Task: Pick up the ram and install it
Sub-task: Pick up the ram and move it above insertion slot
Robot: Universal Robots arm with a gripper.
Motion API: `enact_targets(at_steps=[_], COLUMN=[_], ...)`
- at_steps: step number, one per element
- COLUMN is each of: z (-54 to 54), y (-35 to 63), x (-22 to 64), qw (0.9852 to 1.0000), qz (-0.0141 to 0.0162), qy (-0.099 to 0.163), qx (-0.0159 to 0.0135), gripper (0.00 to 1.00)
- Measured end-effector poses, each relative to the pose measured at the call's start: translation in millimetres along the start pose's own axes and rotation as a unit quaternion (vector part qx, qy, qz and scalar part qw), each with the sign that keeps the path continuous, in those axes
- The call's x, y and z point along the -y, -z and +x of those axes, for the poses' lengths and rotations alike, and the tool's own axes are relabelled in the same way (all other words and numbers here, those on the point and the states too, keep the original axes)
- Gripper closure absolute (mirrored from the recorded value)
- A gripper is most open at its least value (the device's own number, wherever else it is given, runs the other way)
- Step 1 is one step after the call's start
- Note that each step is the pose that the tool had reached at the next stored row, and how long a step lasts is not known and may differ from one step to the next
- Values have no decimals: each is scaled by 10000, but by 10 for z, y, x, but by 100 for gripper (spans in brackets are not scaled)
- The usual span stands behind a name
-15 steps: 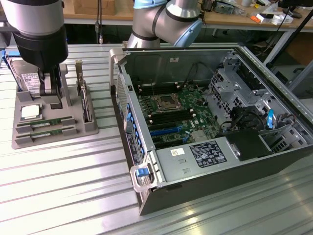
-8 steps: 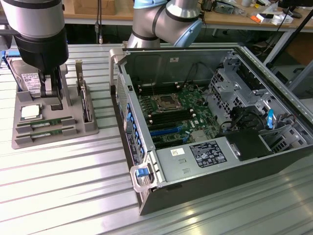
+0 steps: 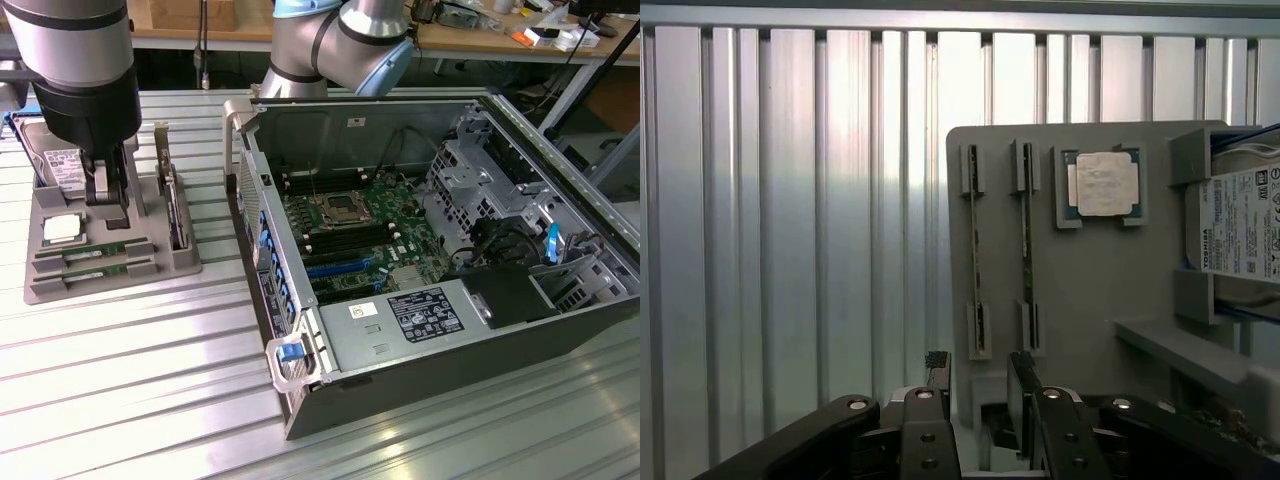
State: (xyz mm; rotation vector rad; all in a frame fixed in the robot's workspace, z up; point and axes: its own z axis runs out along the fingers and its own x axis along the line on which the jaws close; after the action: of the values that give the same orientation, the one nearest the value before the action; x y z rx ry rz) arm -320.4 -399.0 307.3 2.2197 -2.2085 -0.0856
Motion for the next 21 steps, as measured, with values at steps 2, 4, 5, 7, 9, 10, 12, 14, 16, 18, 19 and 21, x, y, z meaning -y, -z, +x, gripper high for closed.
enact_targets(at_steps=[2, 4, 5, 7, 9, 10, 12, 14, 16, 18, 19, 21], z=[0, 1, 1, 1, 2, 2, 3, 3, 4, 4, 5, 5], y=[-20, -34, -42, -60, -87, -95, -111, -131, -145, -164, -172, -192], x=[-10, -40, -58, -96, -136, -139, -140, -141, -141, -141, -141, -141], qw=[10000, 10000, 10000, 10000, 10000, 10000, 10000, 10000, 10000, 10000, 10000, 10000], qz=[-1, 0, 0, -1, -1, -1, -2, -2, -2, -2, -2, -2], qy=[10, 17, 20, 27, 39, 41, 43, 47, 49, 52, 53, 56], qx=[0, 0, 0, -1, -1, -1, -2, -2, -2, -2, -2, -2], gripper=[64, 64, 64, 64, 64, 64, 64, 64, 64, 64, 64, 64])
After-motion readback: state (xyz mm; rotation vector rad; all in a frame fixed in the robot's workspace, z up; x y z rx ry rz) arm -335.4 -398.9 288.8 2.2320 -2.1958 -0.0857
